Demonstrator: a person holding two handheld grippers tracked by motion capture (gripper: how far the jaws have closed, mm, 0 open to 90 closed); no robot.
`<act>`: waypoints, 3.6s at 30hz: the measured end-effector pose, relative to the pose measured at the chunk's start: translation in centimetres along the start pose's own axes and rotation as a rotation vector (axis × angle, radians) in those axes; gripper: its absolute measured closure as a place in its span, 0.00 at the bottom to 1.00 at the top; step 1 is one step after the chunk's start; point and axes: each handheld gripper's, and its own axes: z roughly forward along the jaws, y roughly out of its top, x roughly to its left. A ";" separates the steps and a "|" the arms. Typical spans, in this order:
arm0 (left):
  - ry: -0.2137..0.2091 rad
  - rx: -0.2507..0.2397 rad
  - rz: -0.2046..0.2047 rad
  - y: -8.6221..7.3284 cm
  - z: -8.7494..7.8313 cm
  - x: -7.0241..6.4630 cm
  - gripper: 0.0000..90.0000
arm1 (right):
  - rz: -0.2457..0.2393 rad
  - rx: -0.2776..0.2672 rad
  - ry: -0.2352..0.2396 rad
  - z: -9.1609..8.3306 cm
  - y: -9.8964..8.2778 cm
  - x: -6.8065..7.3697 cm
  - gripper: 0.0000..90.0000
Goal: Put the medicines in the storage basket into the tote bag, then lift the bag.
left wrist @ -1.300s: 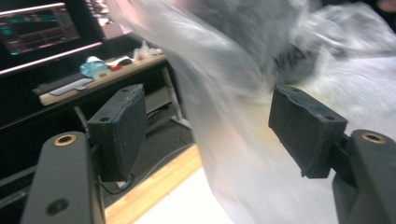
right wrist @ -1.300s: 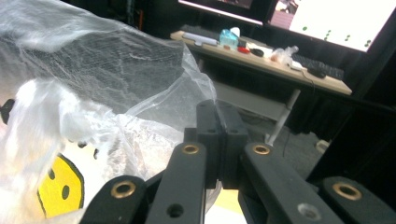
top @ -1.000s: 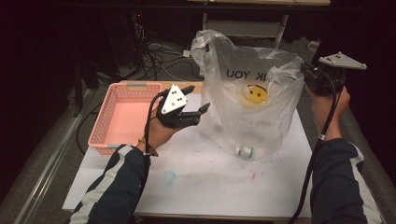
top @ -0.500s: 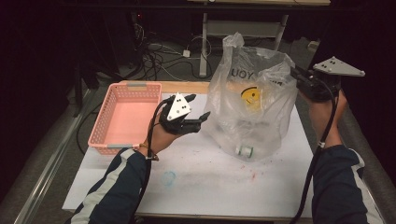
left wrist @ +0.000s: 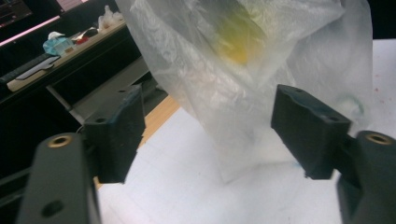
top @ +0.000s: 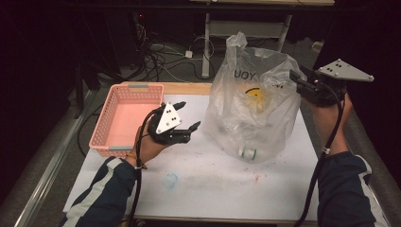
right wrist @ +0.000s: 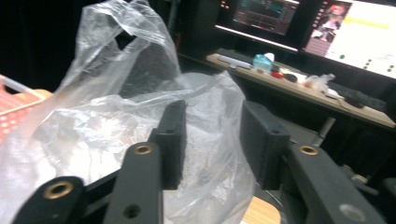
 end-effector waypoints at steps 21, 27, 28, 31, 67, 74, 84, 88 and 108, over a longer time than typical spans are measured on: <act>0.030 0.031 0.012 -4.7 -4.4 -0.7 0.22 | -0.144 -0.070 0.025 -4.2 -0.3 6.5 0.22; 0.035 0.063 0.003 -6.3 -5.5 -0.8 0.22 | -0.170 -0.102 0.016 -5.9 0.2 6.7 0.19; 0.036 0.067 -0.003 -6.5 -5.7 -0.8 0.22 | -0.167 -0.106 0.018 -6.2 0.4 6.5 0.19; 0.041 0.085 -0.025 -7.2 -5.8 -0.6 0.22 | -0.143 -0.120 0.024 -6.5 1.2 5.8 0.19; 0.059 0.182 -0.024 -12.4 -7.6 -3.2 0.19 | -0.066 0.022 0.221 -6.6 -13.4 11.4 0.20; 0.044 0.185 -0.045 -12.8 -7.6 -3.3 0.19 | -0.089 0.102 0.261 -6.3 -16.5 12.5 0.20; 0.039 0.193 -0.034 -12.9 -7.6 -3.4 0.19 | -0.121 0.109 0.287 -6.5 -17.8 13.5 0.22; 0.040 0.183 -0.037 -12.9 -7.7 -3.3 0.19 | -0.129 0.116 0.291 -6.5 -17.8 13.8 0.22; 0.031 0.195 -0.024 -12.8 -7.5 -3.5 0.19 | -0.140 0.114 0.309 -6.5 -17.5 13.9 0.22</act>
